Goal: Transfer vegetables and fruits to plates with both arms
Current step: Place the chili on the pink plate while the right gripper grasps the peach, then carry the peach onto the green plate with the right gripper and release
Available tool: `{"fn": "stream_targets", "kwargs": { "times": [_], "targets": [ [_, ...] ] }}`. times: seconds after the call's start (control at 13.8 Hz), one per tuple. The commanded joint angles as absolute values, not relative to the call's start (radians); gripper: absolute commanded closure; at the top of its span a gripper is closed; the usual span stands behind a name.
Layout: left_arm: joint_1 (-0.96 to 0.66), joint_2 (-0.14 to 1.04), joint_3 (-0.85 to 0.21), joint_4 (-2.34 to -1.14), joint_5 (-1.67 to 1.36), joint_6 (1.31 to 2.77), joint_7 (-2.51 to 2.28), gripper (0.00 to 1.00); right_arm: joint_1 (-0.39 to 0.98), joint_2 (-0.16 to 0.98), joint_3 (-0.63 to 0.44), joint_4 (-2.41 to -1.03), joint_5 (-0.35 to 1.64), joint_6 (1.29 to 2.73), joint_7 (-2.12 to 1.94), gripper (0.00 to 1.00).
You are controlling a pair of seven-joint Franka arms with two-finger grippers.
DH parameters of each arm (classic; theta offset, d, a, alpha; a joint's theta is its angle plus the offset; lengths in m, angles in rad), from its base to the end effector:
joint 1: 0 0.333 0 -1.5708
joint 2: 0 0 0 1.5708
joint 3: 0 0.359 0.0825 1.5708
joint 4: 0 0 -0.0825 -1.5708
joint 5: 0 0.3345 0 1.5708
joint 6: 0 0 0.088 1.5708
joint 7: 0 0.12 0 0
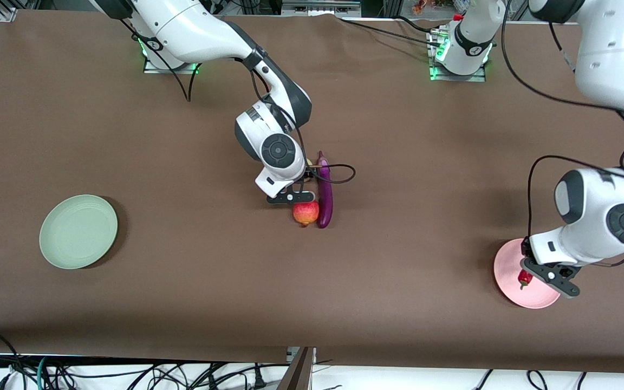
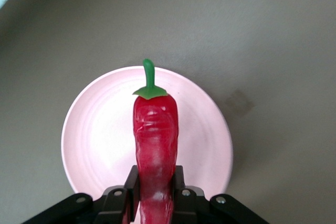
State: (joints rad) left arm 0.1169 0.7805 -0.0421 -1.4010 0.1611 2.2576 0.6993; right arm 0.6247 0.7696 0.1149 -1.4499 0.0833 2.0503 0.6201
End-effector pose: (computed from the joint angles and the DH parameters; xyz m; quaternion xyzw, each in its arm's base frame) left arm 0.7266 0.0681 0.2934 -0.9360 0.3463 -0.0170 0.0605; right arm 0.5192 0.4581 0.2671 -0.9934 -0.0245 0.1120 0.0075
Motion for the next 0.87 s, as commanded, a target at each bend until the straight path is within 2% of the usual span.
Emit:
{"fn": "stream_targets", "kwargs": {
  "times": [0.0, 0.07, 0.15, 0.22, 0.51, 0.8],
  "targets": [
    [0.118, 0.851, -0.043, -1.341, 0.18, 2.279, 0.75, 0.91, 0.626, 0.755, 0.121, -1.457, 0.08, 2.025, 0.615, 0.0],
    [0.118, 0.851, -0.044, -1.341, 0.178, 2.279, 0.743, 0.71, 0.627, 0.755, 0.121, -1.457, 0.084, 2.032, 0.618, 0.0],
    [0.118, 0.853, -0.044, -1.341, 0.178, 2.281, 0.744, 0.24, 0.627, 0.755, 0.121, -1.456, 0.089, 2.036, 0.618, 0.0],
    [0.121, 0.851, -0.044, -1.341, 0.167, 2.281, 0.747, 0.0, 0.627, 0.755, 0.121, -1.454, 0.09, 2.036, 0.618, 0.0],
    [0.126, 0.822, -0.054, -1.336, 0.144, 2.231, 0.744, 0.0, 0.63, 0.756, 0.121, -1.454, 0.094, 2.037, 0.62, 0.0],
    [0.112, 0.7, -0.055, -1.331, 0.106, 2.058, 0.736, 0.0, 0.632, 0.761, 0.124, -1.454, 0.1, 2.063, 0.623, 0.0]
  ]
}}
